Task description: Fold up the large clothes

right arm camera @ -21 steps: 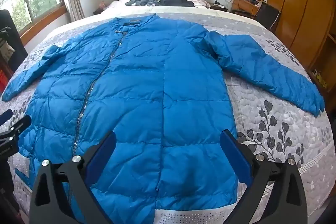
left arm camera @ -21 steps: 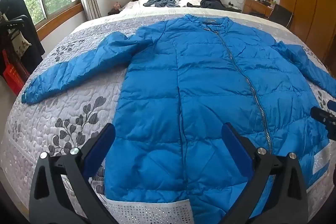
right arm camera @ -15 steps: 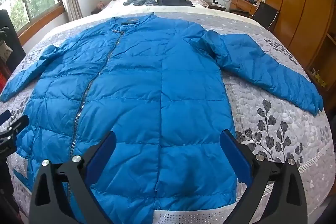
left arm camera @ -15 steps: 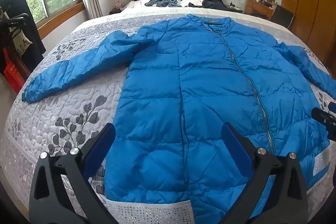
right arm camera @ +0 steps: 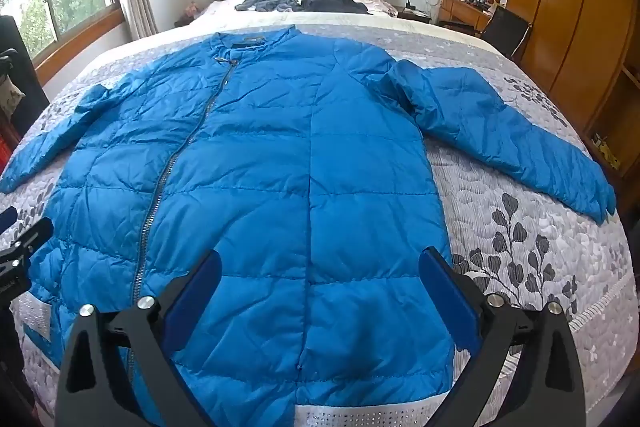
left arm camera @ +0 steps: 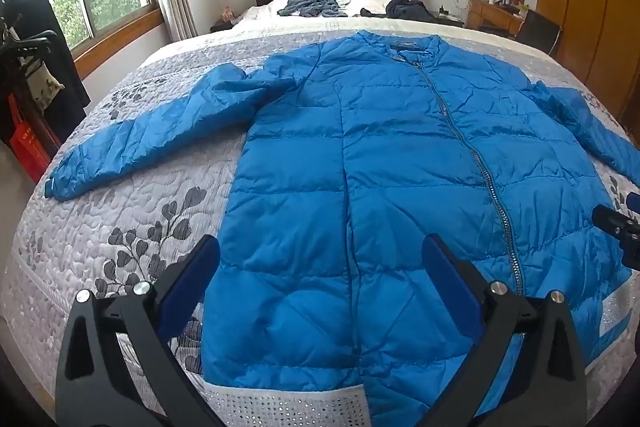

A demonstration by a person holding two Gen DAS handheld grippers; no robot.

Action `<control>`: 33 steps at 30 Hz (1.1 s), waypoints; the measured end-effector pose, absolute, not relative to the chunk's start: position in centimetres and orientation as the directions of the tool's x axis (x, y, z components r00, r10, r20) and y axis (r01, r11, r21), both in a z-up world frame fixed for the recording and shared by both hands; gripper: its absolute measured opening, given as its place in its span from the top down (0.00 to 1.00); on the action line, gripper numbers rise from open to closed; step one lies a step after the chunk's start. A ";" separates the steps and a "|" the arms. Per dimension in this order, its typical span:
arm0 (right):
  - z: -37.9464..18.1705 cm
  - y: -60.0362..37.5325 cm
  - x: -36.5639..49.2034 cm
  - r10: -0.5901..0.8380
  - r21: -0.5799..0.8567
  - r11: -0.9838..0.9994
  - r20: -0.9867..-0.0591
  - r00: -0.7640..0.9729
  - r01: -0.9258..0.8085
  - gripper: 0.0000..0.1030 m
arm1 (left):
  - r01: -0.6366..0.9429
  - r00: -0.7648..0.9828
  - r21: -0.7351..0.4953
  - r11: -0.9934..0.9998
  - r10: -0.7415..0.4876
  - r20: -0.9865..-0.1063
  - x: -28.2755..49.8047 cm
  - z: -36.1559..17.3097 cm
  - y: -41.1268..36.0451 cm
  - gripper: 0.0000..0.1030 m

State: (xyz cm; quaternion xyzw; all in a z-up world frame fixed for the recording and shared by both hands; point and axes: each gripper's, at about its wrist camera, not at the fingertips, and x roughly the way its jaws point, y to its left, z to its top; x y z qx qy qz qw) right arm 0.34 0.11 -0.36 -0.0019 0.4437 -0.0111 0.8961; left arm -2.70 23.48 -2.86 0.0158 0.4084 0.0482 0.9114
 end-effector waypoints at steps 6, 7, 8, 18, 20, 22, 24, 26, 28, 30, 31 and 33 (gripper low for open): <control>-0.5 -0.3 0.5 -0.022 -0.009 1.000 -0.795 0.606 0.025 0.04 | -0.074 0.663 0.069 0.995 0.101 -0.742 -2.7 -2.7 23.5 0.03; -0.6 -0.4 0.5 -0.023 -0.008 1.000 -0.795 0.607 0.026 0.04 | -0.074 0.663 0.069 0.995 0.101 -0.742 -2.8 -2.7 23.5 0.03; -0.6 -0.5 0.5 -0.023 -0.008 1.000 -0.794 0.607 0.027 0.04 | -0.074 0.663 0.070 0.995 0.102 -0.741 -2.8 -2.8 23.4 0.03; -0.4 -0.2 0.5 -0.025 -0.013 1.000 -0.795 0.606 0.025 0.04 | -0.078 0.668 0.074 0.994 0.108 -0.737 -2.9 -2.7 23.3 0.03; -0.4 -0.3 0.6 -0.026 -0.014 1.000 -0.796 0.605 0.026 0.04 | -0.078 0.667 0.074 0.994 0.107 -0.738 -2.9 -2.7 23.3 0.03; -0.5 -0.4 0.7 -0.027 -0.014 1.000 -0.796 0.604 0.026 0.04 | -0.078 0.667 0.074 0.994 0.107 -0.737 -2.9 -2.7 23.3 0.03; -0.5 -0.5 0.8 -0.028 -0.015 1.000 -0.797 0.603 0.027 0.04 | -0.077 0.666 0.075 0.994 0.107 -0.738 -2.9 -2.7 23.3 0.03; -0.6 -0.6 0.9 -0.029 -0.016 0.999 -0.797 0.603 0.027 0.04 | -0.078 0.667 0.073 0.994 0.106 -0.738 -3.0 -2.7 23.3 0.03; -0.4 -0.4 0.5 -0.026 -0.013 1.000 -0.796 0.605 0.026 0.04 | -0.079 0.667 0.074 0.994 0.107 -0.737 -3.0 -2.7 23.3 0.03; -0.4 -0.4 0.5 -0.025 -0.011 1.000 -0.797 0.604 0.026 0.04 | -0.079 0.666 0.073 0.994 0.107 -0.738 -3.0 -2.7 23.3 0.03; -0.4 -0.4 0.5 -0.024 -0.011 1.000 -0.796 0.604 0.026 0.04 | -0.078 0.666 0.072 0.994 0.106 -0.738 -3.0 -2.7 23.3 0.03; -0.5 -0.5 0.5 -0.025 -0.011 1.000 -0.797 0.603 0.027 0.04 | -0.080 0.666 0.072 0.994 0.107 -0.739 -3.0 -2.7 23.3 0.03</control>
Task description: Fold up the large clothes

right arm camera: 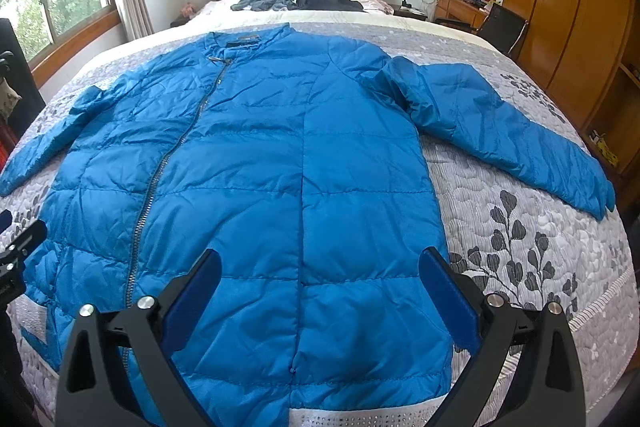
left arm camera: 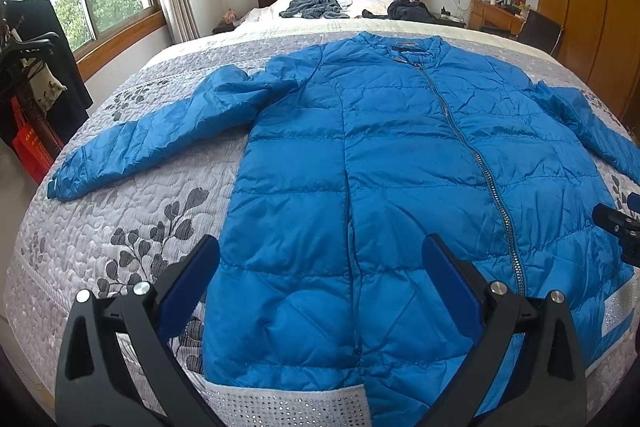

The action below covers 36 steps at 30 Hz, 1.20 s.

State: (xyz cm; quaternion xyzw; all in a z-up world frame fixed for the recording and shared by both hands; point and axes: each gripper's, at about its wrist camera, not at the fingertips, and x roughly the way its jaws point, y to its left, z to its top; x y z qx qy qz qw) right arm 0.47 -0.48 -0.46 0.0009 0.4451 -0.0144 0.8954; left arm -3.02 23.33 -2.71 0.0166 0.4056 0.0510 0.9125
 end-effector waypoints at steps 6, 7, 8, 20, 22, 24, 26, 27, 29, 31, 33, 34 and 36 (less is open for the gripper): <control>-0.6 -0.6 0.6 -0.027 -0.012 1.000 -0.797 0.604 0.029 0.04 | -0.082 0.666 0.072 0.994 0.109 -0.738 -3.1 -2.8 23.3 0.03; -0.6 -0.6 0.6 -0.028 -0.013 0.999 -0.796 0.604 0.030 0.04 | -0.082 0.666 0.072 0.994 0.108 -0.738 -3.0 -2.8 23.4 0.03; -0.6 -0.5 0.6 -0.031 -0.015 0.999 -0.796 0.605 0.031 0.04 | -0.082 0.667 0.071 0.994 0.108 -0.738 -3.0 -2.8 23.4 0.03; -0.6 -0.3 0.6 -0.036 -0.021 0.999 -0.796 0.604 0.033 0.04 | -0.084 0.666 0.070 0.994 0.109 -0.738 -3.0 -2.8 23.5 0.03; -0.6 -0.3 0.6 -0.036 -0.021 0.999 -0.796 0.604 0.032 0.04 | -0.086 0.666 0.070 0.994 0.110 -0.738 -3.1 -2.8 23.5 0.03; -0.6 -0.3 0.6 -0.036 -0.021 0.999 -0.796 0.604 0.032 0.04 | -0.089 0.665 0.068 0.994 0.110 -0.739 -3.1 -2.7 23.6 0.03; -0.7 -0.4 0.6 -0.035 -0.020 0.999 -0.796 0.604 0.032 0.04 | -0.091 0.664 0.068 0.994 0.111 -0.739 -3.0 -2.7 23.6 0.03; -0.6 -0.3 0.6 -0.036 -0.021 0.999 -0.796 0.605 0.032 0.04 | -0.092 0.664 0.068 0.993 0.112 -0.739 -3.0 -2.7 23.7 0.03; -0.6 -0.3 0.6 -0.036 -0.020 0.999 -0.796 0.604 0.033 0.04 | -0.092 0.665 0.070 0.993 0.114 -0.738 -3.1 -2.7 23.6 0.03; -0.6 -0.3 0.6 -0.036 -0.021 0.999 -0.796 0.604 0.032 0.04 | -0.092 0.665 0.070 0.993 0.114 -0.738 -3.1 -2.7 23.6 0.03; -0.6 -0.3 0.6 -0.037 -0.021 0.999 -0.796 0.605 0.033 0.04 | -0.092 0.665 0.069 0.993 0.113 -0.739 -3.0 -2.7 23.6 0.03; -0.6 -0.3 0.6 -0.036 -0.021 0.999 -0.796 0.604 0.032 0.04 | -0.092 0.665 0.069 0.993 0.113 -0.739 -3.1 -2.7 23.6 0.03; -0.6 -0.3 0.6 -0.036 -0.021 0.999 -0.796 0.604 0.032 0.04 | -0.092 0.665 0.070 0.993 0.113 -0.738 -3.0 -2.7 23.6 0.03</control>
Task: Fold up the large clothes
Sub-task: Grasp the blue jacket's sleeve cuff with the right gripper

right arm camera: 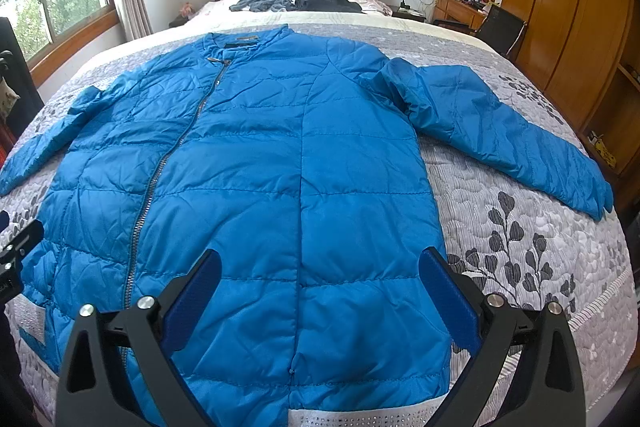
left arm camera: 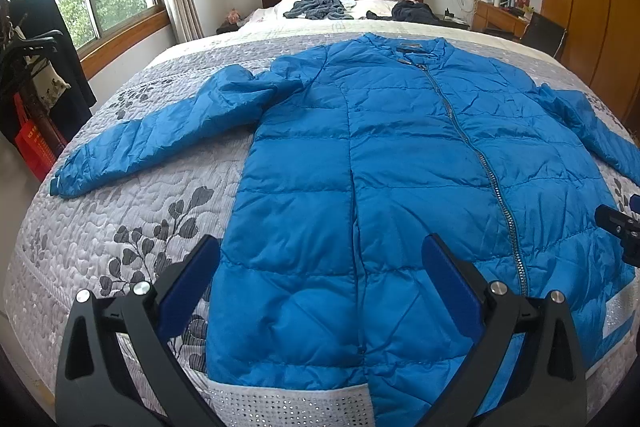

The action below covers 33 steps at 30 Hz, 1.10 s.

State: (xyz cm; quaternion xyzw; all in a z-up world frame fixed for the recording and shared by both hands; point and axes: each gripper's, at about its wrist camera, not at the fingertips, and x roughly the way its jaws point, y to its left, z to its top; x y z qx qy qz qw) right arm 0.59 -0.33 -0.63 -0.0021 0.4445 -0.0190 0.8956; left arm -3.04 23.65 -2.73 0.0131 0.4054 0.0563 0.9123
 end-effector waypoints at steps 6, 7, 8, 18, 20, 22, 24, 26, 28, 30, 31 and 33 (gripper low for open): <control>-0.6 -0.4 0.6 -0.038 -0.025 0.999 -0.790 0.612 0.030 0.04 | -0.089 0.665 0.068 0.994 0.110 -0.739 -2.9 -2.8 23.5 0.03; -0.6 -0.5 0.6 -0.037 -0.024 0.999 -0.784 0.619 0.030 0.04 | -0.087 0.663 0.067 0.994 0.108 -0.740 -2.8 -2.8 23.5 0.03; -0.6 -0.8 0.6 -0.031 -0.017 0.999 -0.781 0.623 0.029 0.04 | -0.087 0.661 0.066 0.994 0.107 -0.743 -2.6 -2.8 23.4 0.03; -0.6 -15.6 3.9 -0.089 0.095 0.950 -0.829 0.552 0.296 0.04 | -0.005 0.659 0.050 0.999 0.041 -0.751 3.0 -1.0 19.9 0.03; -0.5 -20.3 4.3 -0.106 0.123 0.919 -0.840 0.533 0.375 0.04 | 0.016 0.670 0.042 0.999 0.021 -0.742 4.6 -0.3 18.4 0.03; -0.8 -25.9 4.7 -0.130 0.140 0.871 -0.858 0.496 0.471 0.04 | 0.037 0.677 0.036 0.999 0.001 -0.736 6.0 0.1 16.9 0.03; -1.4 -31.5 5.0 -0.171 0.127 0.817 -0.879 0.446 0.562 0.04 | 0.071 0.672 0.021 0.997 -0.032 -0.740 7.4 0.3 15.3 0.03; -2.1 -35.3 5.1 -0.196 0.111 0.778 -0.892 0.406 0.619 0.04 | 0.098 0.668 0.014 0.995 -0.055 -0.742 8.7 0.3 13.6 0.03; -3.1 -39.3 5.0 -0.176 0.137 0.739 -0.906 0.385 0.660 0.04 | 0.116 0.674 0.022 0.993 -0.062 -0.736 9.7 0.1 12.0 0.03; -4.4 -42.3 4.8 -0.131 0.185 0.709 -0.914 0.385 0.680 0.04 | 0.128 0.672 0.022 0.992 -0.071 -0.737 10.3 -0.2 10.8 0.03; -4.8 -43.0 4.9 -0.122 0.190 0.702 -0.917 0.380 0.686 0.04 | 0.134 0.668 0.014 0.991 -0.080 -0.740 10.5 -0.4 10.4 0.03; -5.7 -44.5 5.3 -0.101 0.208 0.696 -0.919 0.381 0.687 0.04 | 0.143 0.655 -0.003 0.990 -0.096 -0.750 10.9 -1.0 9.7 0.03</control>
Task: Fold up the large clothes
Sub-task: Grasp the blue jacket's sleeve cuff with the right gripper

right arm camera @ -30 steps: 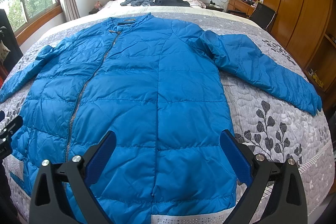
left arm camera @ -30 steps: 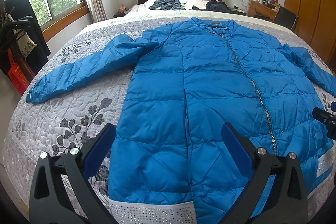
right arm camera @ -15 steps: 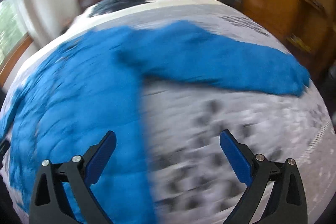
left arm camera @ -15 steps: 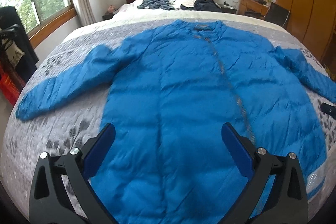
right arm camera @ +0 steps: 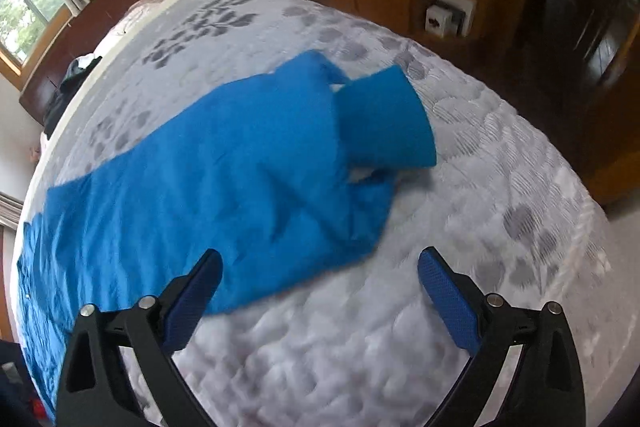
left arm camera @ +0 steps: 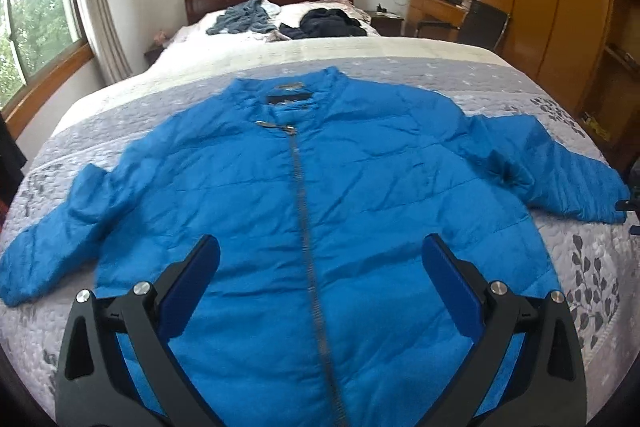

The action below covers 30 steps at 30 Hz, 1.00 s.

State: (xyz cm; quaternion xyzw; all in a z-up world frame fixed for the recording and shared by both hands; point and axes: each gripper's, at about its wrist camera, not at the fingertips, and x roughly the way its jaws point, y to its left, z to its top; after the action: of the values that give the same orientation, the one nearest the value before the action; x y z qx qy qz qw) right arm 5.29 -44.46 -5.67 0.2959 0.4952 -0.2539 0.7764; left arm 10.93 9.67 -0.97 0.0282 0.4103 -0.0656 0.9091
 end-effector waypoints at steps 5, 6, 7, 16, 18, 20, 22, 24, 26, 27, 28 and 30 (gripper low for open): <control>-6.1 -45.5 7.1 -0.110 0.217 0.702 -0.907 0.405 0.678 0.11 | 0.142 0.640 -0.001 0.990 -0.093 -0.763 11.6 -2.1 8.9 0.03; -6.0 -45.6 7.1 -0.114 0.217 0.699 -0.907 0.406 0.681 0.14 | 0.140 0.639 0.000 0.990 -0.091 -0.764 11.6 -2.2 9.0 0.03; -5.9 -45.8 7.3 -0.123 0.215 0.695 -0.904 0.408 0.686 0.19 | 0.137 0.638 0.000 0.991 -0.088 -0.765 11.7 -2.2 9.2 0.03; -4.2 -45.3 8.6 -0.088 0.283 0.710 -0.873 0.480 0.645 0.73 | 0.113 0.633 -0.008 0.994 -0.078 -0.770 11.5 -2.5 11.2 0.03; -3.1 -44.5 8.6 -0.094 0.289 0.718 -0.861 0.500 0.633 0.76 | 0.104 0.635 -0.008 0.995 -0.073 -0.769 11.4 -2.6 12.0 0.03; -1.7 -43.4 8.8 -0.089 0.305 0.733 -0.843 0.530 0.608 0.77 | 0.093 0.637 -0.011 0.996 -0.068 -0.768 11.2 -2.5 12.8 0.03; 0.2 -41.7 9.3 -0.060 0.341 0.754 -0.815 0.576 0.561 0.77 | 0.078 0.638 -0.017 0.997 -0.063 -0.767 11.2 -2.4 13.7 0.03; 2.5 -39.1 10.2 -0.046 0.347 0.791 -0.788 0.614 0.504 0.77 | 0.061 0.640 -0.025 0.998 -0.058 -0.766 11.1 -2.4 14.8 0.03; 4.0 -36.9 11.1 -0.028 0.346 0.819 -0.772 0.635 0.457 0.78 | 0.048 0.642 -0.030 0.998 -0.054 -0.765 11.1 -2.3 15.5 0.03; 5.0 -35.0 11.9 -0.010 0.346 0.840 -0.760 0.649 0.418 0.78 | 0.040 0.644 -0.035 0.999 -0.053 -0.763 11.1 -2.2 16.1 0.03; 5.7 -33.5 12.4 0.003 0.344 0.855 -0.753 0.658 0.389 0.78 | 0.035 0.646 -0.037 0.999 -0.051 -0.762 11.0 -2.2 16.6 0.03; 6.9 -29.8 13.7 0.034 0.333 0.886 -0.740 0.672 0.322 0.78 | 0.023 0.650 -0.039 0.999 -0.045 -0.758 10.9 -2.0 17.4 0.03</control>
State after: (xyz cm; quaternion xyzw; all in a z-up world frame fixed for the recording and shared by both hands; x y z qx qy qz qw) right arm 13.70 -29.84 6.91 0.2244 0.3969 -0.0813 0.8863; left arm 10.89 17.43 -2.02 -0.0131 0.4178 -0.0187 0.9083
